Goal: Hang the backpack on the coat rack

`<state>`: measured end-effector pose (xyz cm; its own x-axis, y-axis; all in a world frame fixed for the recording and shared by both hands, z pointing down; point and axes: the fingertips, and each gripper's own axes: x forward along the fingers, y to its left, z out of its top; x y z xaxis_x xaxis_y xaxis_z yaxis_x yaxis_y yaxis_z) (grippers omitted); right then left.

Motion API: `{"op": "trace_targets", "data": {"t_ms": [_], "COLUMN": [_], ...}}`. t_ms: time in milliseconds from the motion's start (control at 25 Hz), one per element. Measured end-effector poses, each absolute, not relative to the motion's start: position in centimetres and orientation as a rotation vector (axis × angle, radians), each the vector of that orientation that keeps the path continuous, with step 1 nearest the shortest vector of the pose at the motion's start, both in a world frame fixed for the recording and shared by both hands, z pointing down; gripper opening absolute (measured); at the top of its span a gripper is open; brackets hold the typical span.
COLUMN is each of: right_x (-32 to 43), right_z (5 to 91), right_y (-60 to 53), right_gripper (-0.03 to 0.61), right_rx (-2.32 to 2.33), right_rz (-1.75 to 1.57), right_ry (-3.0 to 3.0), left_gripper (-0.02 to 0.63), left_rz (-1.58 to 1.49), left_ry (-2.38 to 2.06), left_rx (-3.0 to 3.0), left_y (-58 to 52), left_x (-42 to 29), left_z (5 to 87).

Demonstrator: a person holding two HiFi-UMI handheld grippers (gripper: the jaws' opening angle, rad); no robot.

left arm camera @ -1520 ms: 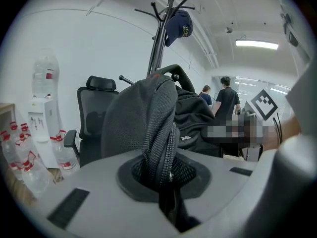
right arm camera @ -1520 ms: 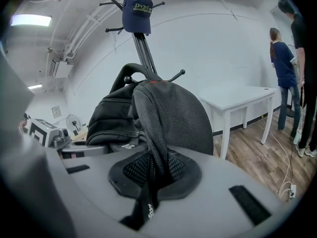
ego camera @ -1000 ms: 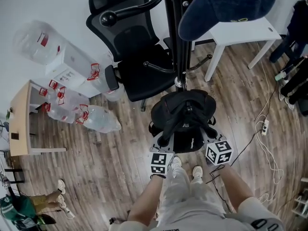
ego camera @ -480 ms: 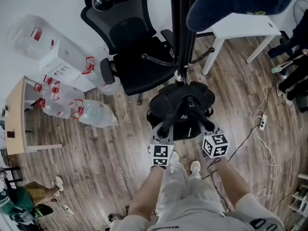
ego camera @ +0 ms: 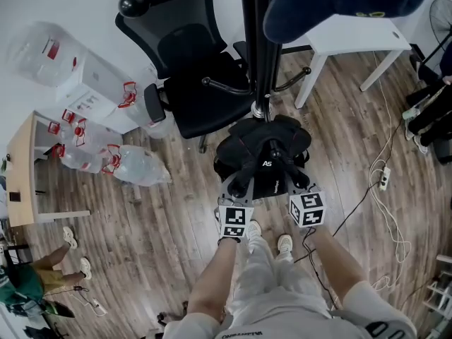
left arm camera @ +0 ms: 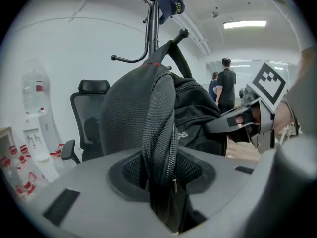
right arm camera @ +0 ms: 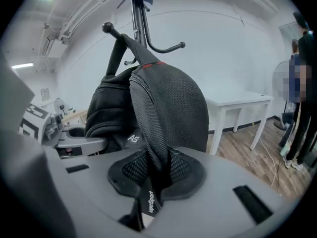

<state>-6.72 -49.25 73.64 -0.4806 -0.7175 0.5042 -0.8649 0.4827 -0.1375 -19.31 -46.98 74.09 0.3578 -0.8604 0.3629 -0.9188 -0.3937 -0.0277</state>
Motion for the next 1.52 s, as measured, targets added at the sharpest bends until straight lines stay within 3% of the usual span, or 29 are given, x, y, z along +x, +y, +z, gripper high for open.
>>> {"op": "trace_targets", "data": {"t_ms": [160, 440, 680, 760, 880, 960, 1240, 1520], "right_x": [-6.7, -5.6, -1.2, 1.4, 5.8, 8.4, 13.8, 11.1], "right_z": [74.3, 74.0, 71.9, 69.6, 64.9, 62.0, 54.9, 52.0], "right_y": [-49.1, -46.8, -42.6, -41.2, -39.4, -38.2, -33.4, -27.4], "right_gripper": [0.057, 0.112, 0.103, 0.088, 0.034, 0.029, 0.029, 0.029], "right_rx": [1.3, 1.256, 1.276, 1.33, 1.42, 1.461, 1.533, 1.452], "right_rz": [0.5, 0.506, 0.518, 0.527, 0.508, 0.467, 0.414, 0.412], "right_ry": [-2.301, -2.304, -2.342, -2.387, -2.479, -2.534, -2.646, -2.734], "left_gripper": [0.175, 0.175, 0.173, 0.149, 0.031, 0.012, 0.008, 0.008], "left_rz": [0.447, 0.42, 0.367, 0.343, 0.331, 0.268, 0.128, 0.08], "left_ry": [-1.649, -1.744, -1.815, -1.816, -1.828, -1.866, -1.971, -1.937], "left_rx": [2.398, 2.265, 2.241, 2.257, 2.27, 2.242, 2.231, 2.263], "left_y": [-46.2, -42.8, -39.2, -37.3, -33.9, -31.5, -24.3, -20.1], "left_x": [-20.1, -22.3, -22.0, -21.3, -20.1, -20.0, -19.3, -17.4], "left_z": [74.0, 73.3, 70.0, 68.6, 66.1, 64.1, 56.6, 55.4]}}
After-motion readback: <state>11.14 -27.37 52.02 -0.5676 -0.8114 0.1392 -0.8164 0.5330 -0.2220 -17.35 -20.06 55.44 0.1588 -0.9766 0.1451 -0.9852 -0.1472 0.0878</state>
